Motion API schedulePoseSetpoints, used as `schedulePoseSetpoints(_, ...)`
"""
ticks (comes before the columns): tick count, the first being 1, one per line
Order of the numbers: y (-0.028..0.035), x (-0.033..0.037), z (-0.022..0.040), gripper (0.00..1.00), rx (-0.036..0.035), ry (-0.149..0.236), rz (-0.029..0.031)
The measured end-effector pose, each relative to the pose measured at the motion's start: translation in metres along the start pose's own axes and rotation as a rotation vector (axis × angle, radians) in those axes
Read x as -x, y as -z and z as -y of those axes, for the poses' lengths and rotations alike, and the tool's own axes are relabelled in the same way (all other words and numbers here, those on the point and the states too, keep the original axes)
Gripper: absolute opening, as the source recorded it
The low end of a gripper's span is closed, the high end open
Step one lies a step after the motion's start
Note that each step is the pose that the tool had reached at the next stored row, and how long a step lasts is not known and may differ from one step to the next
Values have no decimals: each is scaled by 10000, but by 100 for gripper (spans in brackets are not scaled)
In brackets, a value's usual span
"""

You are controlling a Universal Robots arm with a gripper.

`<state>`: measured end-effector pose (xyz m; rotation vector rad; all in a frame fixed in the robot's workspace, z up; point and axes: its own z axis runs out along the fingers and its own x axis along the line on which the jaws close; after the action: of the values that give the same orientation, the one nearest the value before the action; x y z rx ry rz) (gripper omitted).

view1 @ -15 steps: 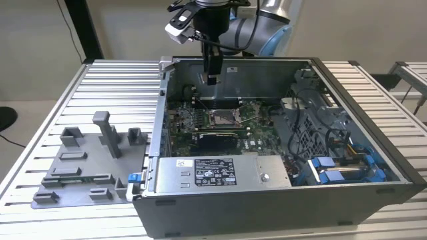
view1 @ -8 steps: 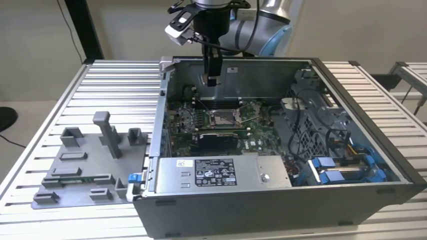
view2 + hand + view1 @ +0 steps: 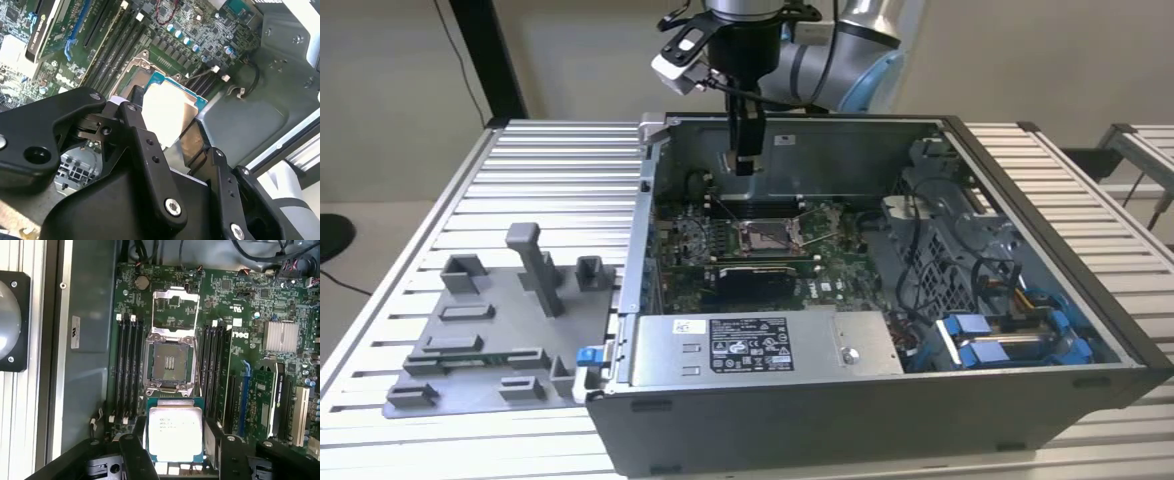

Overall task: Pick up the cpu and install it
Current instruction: 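Place the cpu into insertion slot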

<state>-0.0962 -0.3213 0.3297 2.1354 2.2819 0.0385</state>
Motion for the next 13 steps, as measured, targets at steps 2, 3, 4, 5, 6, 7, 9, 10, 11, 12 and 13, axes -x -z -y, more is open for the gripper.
schedulePoseSetpoints(2,-9,1,-9,0,5,0,0)
schedulePoseSetpoints(3,-13,1,-14,0,10,0,-1)
schedulePoseSetpoints(4,-15,2,-18,0,16,0,1)
schedulePoseSetpoints(5,-15,2,-20,0,27,0,3)
schedulePoseSetpoints(6,-15,2,-22,0,45,-1,3)
schedulePoseSetpoints(7,-16,2,-24,0,70,-1,5)
schedulePoseSetpoints(9,-16,2,-27,0,111,1,6)
schedulePoseSetpoints(10,-16,2,-27,0,114,2,7)
schedulePoseSetpoints(11,-16,2,-27,0,114,2,7)
schedulePoseSetpoints(12,-16,2,-26,0,114,1,8)
schedulePoseSetpoints(13,-16,2,-26,0,114,1,8)
